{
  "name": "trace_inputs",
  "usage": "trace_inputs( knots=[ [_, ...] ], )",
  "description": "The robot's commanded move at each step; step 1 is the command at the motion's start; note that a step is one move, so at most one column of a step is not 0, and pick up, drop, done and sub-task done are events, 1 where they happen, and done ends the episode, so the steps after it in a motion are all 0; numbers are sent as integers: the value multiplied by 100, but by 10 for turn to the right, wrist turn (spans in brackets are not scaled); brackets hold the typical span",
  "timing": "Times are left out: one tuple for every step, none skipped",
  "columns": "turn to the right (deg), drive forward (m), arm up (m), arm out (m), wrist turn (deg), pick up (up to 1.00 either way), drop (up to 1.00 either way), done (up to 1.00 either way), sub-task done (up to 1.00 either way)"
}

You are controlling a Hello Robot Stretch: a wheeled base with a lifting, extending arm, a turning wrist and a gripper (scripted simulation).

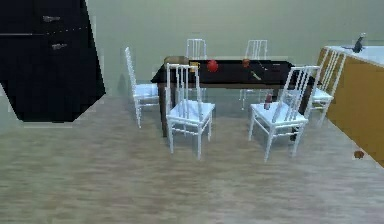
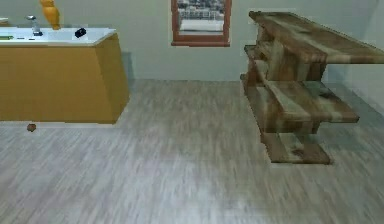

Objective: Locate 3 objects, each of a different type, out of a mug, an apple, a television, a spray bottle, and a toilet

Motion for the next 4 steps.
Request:
trace_inputs(
  knots=[
    [150, 0, 0, 0, 0, 0, 0, 0, 0],
    [0, 100, 0, 0, 0, 0, 0, 0, 0],
    [120, 0, 0, 0, 0, 0, 0, 0, 0],
    [0, 20, 0, 0, 0, 0, 0, 0, 0]
  ],
)
